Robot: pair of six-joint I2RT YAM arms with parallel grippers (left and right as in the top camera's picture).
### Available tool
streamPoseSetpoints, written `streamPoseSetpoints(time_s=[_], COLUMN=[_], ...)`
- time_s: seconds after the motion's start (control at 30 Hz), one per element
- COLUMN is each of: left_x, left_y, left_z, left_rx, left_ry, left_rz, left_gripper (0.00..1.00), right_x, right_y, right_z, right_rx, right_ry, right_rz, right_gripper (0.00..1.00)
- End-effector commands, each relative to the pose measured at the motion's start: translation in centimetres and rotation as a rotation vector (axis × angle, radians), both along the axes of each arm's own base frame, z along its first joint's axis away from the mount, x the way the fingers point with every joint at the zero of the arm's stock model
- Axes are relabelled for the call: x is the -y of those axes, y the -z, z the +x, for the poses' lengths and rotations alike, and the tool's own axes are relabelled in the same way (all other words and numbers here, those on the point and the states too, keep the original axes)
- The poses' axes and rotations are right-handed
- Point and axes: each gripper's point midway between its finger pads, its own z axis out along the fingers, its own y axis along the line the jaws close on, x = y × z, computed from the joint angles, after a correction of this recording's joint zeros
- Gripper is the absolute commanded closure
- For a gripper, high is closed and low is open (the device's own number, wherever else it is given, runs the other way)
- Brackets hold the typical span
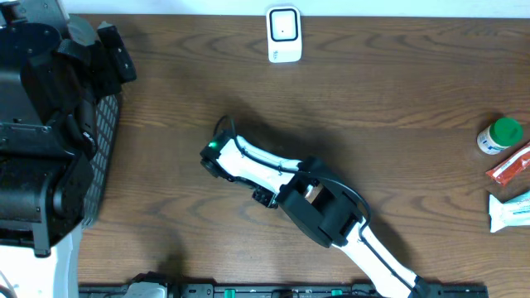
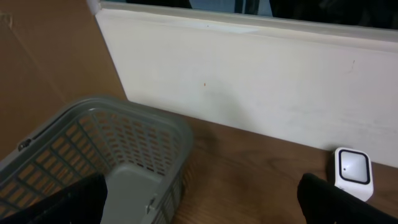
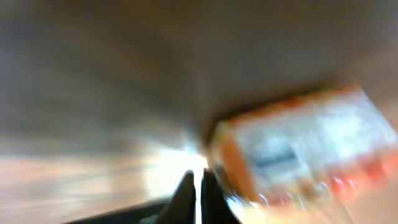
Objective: Scan the item barcode
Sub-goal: 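Grasp the Kleenex pack with the right gripper and lift it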
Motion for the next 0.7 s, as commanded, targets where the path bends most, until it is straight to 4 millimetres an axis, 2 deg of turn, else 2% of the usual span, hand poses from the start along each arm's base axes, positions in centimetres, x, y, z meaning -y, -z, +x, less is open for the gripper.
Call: streamPoseSetpoints(time_s=[0.0,0.17,0.3,0.37,0.4,0.43,0.5,0.53,0.6,0.67], left_x=[-0.2,-0.2,-0.2,-0.2,-0.2,-0.2,-0.2,-0.2,-0.2,-0.2], left_y=[0.0,0.0,0.0,0.0,0.0,0.0,0.0,0.0,0.0,0.0], left_z=[-0.1,-0.1,-0.1,-0.1,-0.1,-0.1,-0.1,-0.1,-0.1,-0.1], left_rx=[0.001,0.001,0.001,0.001,0.001,0.001,0.001,0.001,0.001,0.001], left_ry=[-0.01,-0.01,-0.01,-0.01,-0.01,-0.01,-0.01,-0.01,-0.01,-0.01], left_rz=[-0.006,-0.006,-0.006,-0.006,-0.006,-0.006,-0.006,-0.006,-0.006,-0.006], left_gripper=[0.02,0.02,0.02,0.02,0.02,0.02,0.02,0.02,0.02,0.02], right_x=[2.1,1.5,-1.7,-3.3,-4.0,-4.7,-5.6,-6.0,-5.9,-5.0], right_y=[-0.8,-2.3,-4.0,-6.0,-6.9,-7.9,-9.8,-10.6,-12.0,-12.9], right_z=[3.8,4.5,4.1,4.2,4.2,4.2,4.4,4.6,5.2,5.7], right_rx=[0.269,0.354,0.357,0.384,0.395,0.406,0.441,0.466,0.548,0.621], right_ry=[-0.054,-0.015,0.036,0.059,0.081,0.108,0.194,0.25,0.411,0.606], right_rz=[-0.153,-0.143,0.011,0.106,0.158,0.212,0.321,0.371,0.449,0.475], right_gripper=[0.99,0.99,0.97,0.83,0.71,0.54,0.25,0.02,0.01,0.01])
